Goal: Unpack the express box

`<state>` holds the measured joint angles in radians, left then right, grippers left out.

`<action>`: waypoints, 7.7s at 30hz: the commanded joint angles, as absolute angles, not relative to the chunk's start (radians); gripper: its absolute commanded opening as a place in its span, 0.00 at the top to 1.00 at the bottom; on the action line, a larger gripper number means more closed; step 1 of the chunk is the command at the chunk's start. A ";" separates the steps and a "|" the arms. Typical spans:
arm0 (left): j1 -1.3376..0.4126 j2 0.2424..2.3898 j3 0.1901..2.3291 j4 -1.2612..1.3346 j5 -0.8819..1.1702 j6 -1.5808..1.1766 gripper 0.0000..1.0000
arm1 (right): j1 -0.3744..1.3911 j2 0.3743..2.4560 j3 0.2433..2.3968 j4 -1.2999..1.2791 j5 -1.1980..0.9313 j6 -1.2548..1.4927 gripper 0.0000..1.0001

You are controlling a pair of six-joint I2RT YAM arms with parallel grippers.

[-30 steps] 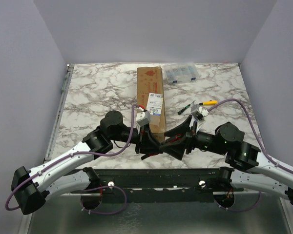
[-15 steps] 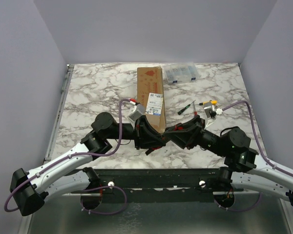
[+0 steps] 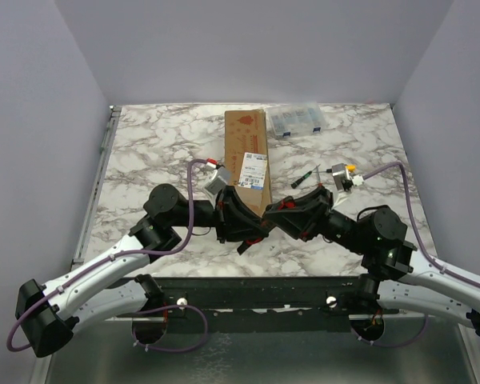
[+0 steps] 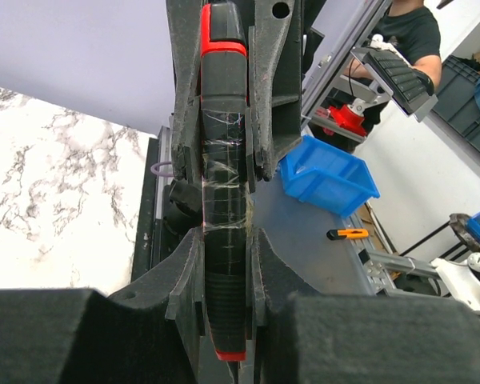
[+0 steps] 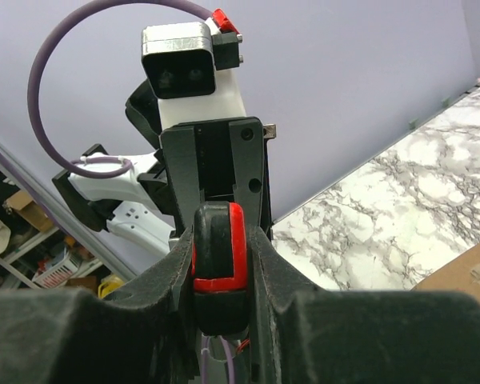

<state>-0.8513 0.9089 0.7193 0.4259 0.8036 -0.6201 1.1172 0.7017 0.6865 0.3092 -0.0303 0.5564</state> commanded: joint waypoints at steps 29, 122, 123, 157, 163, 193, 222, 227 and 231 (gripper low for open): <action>-0.569 1.084 0.846 -0.049 0.451 -0.586 0.17 | 1.001 0.909 0.955 -0.301 0.836 0.453 0.99; -0.311 1.775 1.178 0.002 0.354 -0.626 1.00 | 0.716 1.912 1.508 0.479 0.566 -0.082 1.00; -0.311 1.775 1.178 0.002 0.354 -0.626 1.00 | 0.716 1.914 1.508 0.477 0.564 -0.080 1.00; -0.311 1.780 1.194 -0.034 0.333 -0.630 1.00 | 0.716 1.861 1.453 0.211 0.544 0.036 1.00; -0.304 1.779 1.263 0.075 0.439 -0.723 1.00 | 0.715 1.874 1.444 0.233 0.542 0.046 1.00; -0.309 2.197 1.550 0.107 0.300 -0.815 1.00 | 0.725 1.799 1.365 0.131 0.569 0.105 1.00; -0.323 2.231 1.553 -0.008 0.191 -0.832 1.00 | 0.758 1.753 1.457 -0.246 0.620 0.257 1.00; -0.323 2.232 1.550 -0.025 0.178 -0.839 1.00 | 0.769 1.721 1.459 -0.334 0.614 0.295 1.00; -0.323 2.232 1.549 -0.029 0.173 -0.837 1.00 | 0.785 1.699 1.451 -0.391 0.626 0.319 1.00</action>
